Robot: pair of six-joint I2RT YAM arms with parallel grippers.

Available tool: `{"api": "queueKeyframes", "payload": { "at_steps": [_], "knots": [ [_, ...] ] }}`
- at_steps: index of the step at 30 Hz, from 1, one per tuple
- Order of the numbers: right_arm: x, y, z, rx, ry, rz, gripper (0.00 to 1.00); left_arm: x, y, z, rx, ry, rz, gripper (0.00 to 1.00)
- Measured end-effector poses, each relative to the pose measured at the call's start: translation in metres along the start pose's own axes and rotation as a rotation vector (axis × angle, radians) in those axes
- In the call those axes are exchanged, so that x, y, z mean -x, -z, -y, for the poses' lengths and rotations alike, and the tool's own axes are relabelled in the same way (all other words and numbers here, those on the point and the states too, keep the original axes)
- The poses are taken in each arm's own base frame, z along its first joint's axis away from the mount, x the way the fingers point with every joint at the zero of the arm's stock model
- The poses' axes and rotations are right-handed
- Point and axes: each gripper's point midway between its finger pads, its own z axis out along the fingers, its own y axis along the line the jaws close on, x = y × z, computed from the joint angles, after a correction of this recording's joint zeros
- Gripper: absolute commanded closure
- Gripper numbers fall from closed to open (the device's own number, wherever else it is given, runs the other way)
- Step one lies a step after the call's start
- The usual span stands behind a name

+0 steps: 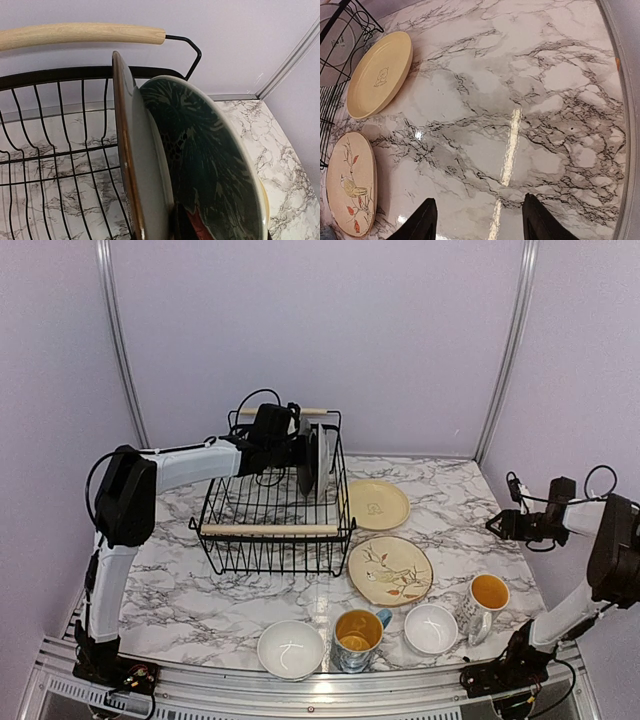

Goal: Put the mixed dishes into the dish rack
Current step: Insert the plate into the dish rack, then grab the plate at the center of the board.

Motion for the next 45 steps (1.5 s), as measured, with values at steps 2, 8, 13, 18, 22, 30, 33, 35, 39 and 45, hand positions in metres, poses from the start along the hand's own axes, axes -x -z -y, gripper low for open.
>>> {"api": "queueKeyframes", "payload": {
  "at_steps": [2,8,13,18,22,30,33,35,39,45],
  "knots": [
    [0.0,0.0,0.0,0.0,-0.001,-0.001,0.44,0.002,-0.004,0.001,-0.001,-0.008,0.003,0.99],
    [-0.001,0.0,0.0,0.002,-0.003,-0.003,0.44,0.004,-0.009,0.002,0.001,-0.025,0.005,0.77],
    [-0.001,0.0,-0.001,0.006,-0.003,-0.003,0.44,0.026,-0.006,0.011,-0.032,-0.04,0.082,0.67],
    [-0.001,0.0,-0.001,0.009,-0.005,-0.003,0.44,0.042,0.005,0.019,-0.067,-0.035,0.138,0.6],
    [-0.002,-0.001,-0.001,0.01,-0.009,-0.007,0.44,0.051,0.012,0.025,-0.091,-0.03,0.163,0.57],
    [-0.002,-0.001,-0.002,0.017,-0.012,-0.007,0.44,0.067,0.027,0.03,-0.099,-0.024,0.202,0.48],
    [-0.002,-0.001,-0.003,0.019,-0.014,-0.007,0.44,0.073,0.036,0.027,-0.08,-0.027,0.219,0.45],
    [-0.002,-0.001,-0.003,0.023,-0.015,-0.006,0.44,0.079,0.047,0.025,-0.064,-0.032,0.233,0.43],
    [-0.002,-0.001,-0.004,0.028,-0.015,-0.004,0.44,0.101,0.076,0.027,-0.04,-0.056,0.285,0.42],
    [0.006,0.002,-0.004,0.023,-0.001,0.011,0.44,0.145,0.146,0.05,-0.036,-0.117,0.404,0.42]
  ]
}}
